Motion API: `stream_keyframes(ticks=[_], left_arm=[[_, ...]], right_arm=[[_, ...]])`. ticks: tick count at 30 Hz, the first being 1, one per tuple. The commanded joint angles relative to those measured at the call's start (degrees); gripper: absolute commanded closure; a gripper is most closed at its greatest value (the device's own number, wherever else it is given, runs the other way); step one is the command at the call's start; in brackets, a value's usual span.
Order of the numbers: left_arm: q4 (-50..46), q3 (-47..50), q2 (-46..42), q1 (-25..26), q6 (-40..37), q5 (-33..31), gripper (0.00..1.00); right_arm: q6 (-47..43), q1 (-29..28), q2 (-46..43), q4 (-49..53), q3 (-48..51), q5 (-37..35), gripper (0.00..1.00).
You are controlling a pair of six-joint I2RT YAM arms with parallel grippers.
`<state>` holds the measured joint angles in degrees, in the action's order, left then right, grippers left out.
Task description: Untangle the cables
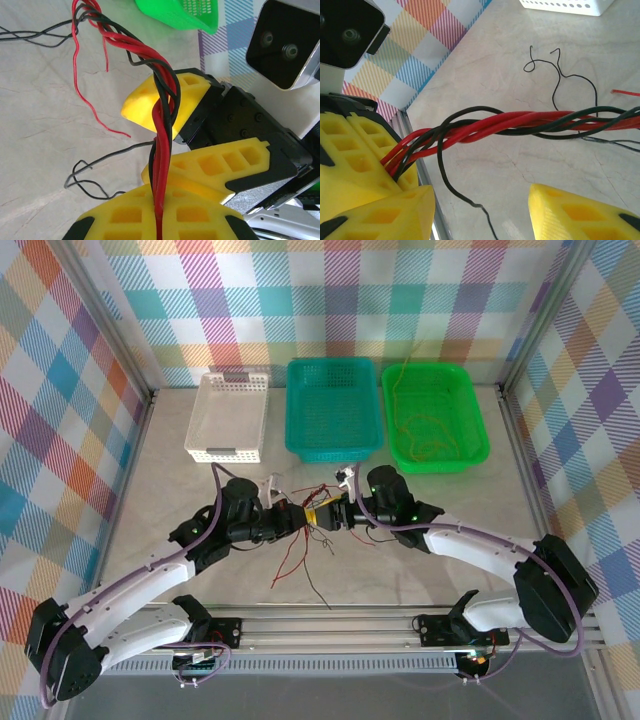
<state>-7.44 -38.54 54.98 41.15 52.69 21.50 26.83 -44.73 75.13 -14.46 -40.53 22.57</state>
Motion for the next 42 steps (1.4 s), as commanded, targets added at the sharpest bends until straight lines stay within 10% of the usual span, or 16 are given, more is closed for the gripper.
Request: stream_keyframes(ticks=[1, 15, 27, 31, 42], left_arm=[[5.68, 1.12, -0.64, 0.53, 2.85, 2.06, 1.00], [10.33, 4.26, -3.02, 0.58, 6.54, 1.79, 1.00], [12.14, 6.01, -4.87, 0.61, 8.02, 2.34, 1.00], [8.41, 5.86, -6.23, 0.67, 6.18, 2.25, 1.00], [-11.15, 2.48, -7.60, 0.30, -4.34, -1.45, 1.00]], right_arm=[[0.91, -0.77, -0.15, -6.12, 0.80, 0.22, 0.47], [3.94, -2.97, 3.09, -14.54, 2.85, -0.40, 0.55], [3.96, -3.35, 1.68, -15.23, 4.75, -5.99, 0.85], [2.25, -3.35, -1.56, -10.68, 5.15, -9.60, 1.00], [-3.52, -1.07, -17.44, 7.20, 6.42, -21.04, 1.00]])
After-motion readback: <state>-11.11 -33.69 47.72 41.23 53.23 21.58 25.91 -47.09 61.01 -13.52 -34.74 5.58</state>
